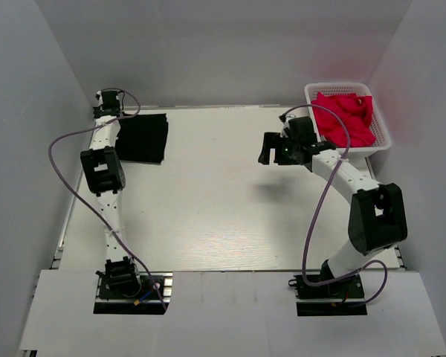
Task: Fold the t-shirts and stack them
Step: Put the neatly folded tshirt into the corner of the board with the left arm
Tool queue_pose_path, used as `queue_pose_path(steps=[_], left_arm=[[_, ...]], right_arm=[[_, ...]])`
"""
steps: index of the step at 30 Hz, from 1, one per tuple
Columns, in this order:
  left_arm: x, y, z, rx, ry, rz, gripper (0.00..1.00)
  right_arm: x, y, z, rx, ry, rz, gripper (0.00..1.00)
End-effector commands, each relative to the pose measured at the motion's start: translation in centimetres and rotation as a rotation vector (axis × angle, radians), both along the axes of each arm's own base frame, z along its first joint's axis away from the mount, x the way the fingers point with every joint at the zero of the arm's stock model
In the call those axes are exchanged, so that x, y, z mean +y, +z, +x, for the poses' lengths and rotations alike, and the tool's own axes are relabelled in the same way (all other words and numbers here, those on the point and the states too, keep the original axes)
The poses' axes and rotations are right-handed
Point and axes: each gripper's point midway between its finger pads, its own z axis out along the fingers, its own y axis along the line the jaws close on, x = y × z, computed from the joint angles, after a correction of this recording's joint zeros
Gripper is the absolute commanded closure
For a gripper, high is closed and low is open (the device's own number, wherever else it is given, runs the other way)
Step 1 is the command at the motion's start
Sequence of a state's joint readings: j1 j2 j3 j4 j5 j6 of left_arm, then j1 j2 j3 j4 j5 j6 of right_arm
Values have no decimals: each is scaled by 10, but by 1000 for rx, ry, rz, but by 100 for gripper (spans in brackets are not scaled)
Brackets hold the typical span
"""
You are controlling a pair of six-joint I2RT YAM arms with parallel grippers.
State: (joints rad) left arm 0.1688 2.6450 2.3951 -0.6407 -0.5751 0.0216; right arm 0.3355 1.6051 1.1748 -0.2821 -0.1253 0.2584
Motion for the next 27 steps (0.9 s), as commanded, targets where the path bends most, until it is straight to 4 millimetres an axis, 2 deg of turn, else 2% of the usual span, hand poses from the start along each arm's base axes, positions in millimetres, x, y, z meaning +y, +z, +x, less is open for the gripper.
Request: queue_pose_path(steps=[1,3,5,8,9,10,11,13,14,15,16,18,19,20,22,25,26,27], left_arm=[[23,39,23,-133,-17,51,100],[23,43,28,-153,-29,56,99],[28,45,24,-148,-2,80,93],[31,48,19,-142,19,98,86],[31,44,17,-119,7,105,78],[31,55,17,-135,8,109,53],[29,71,17,-154,-3,102,49],[23,87,14,-176,-11,74,44],[23,100,12,-188,-11,76,26],[22,115,10,-216,-1,70,0],[20,147,6,-276,12,67,0],[12,169,-1,-316,1,30,0],[7,183,-3,-345,-12,8,0],[-5,208,-12,-373,-29,-19,0],[-20,221,-25,-361,-67,-47,0],[-93,246,-41,-406,-186,-198,0],[-109,225,-52,-356,-197,-255,0],[-129,224,-60,-360,-227,-317,0]], right_arm=[[11,18,18,-47,24,41,9],[12,20,21,-44,26,33,9],[10,16,21,-24,21,21,9],[13,23,20,-37,36,37,9],[15,26,18,-39,40,43,9],[14,29,19,-52,39,45,9],[13,29,17,-57,56,37,9],[12,38,15,-78,64,33,9],[10,42,13,-78,59,28,9],[9,46,11,-84,60,26,9],[8,56,7,-108,59,35,9],[12,64,3,-132,71,63,9],[13,56,-5,-111,84,73,9],[14,73,-8,-159,94,99,9],[16,79,-17,-168,101,131,9],[13,74,-38,-153,85,178,9],[13,65,-47,-133,86,187,9],[13,75,-49,-170,97,211,9]])
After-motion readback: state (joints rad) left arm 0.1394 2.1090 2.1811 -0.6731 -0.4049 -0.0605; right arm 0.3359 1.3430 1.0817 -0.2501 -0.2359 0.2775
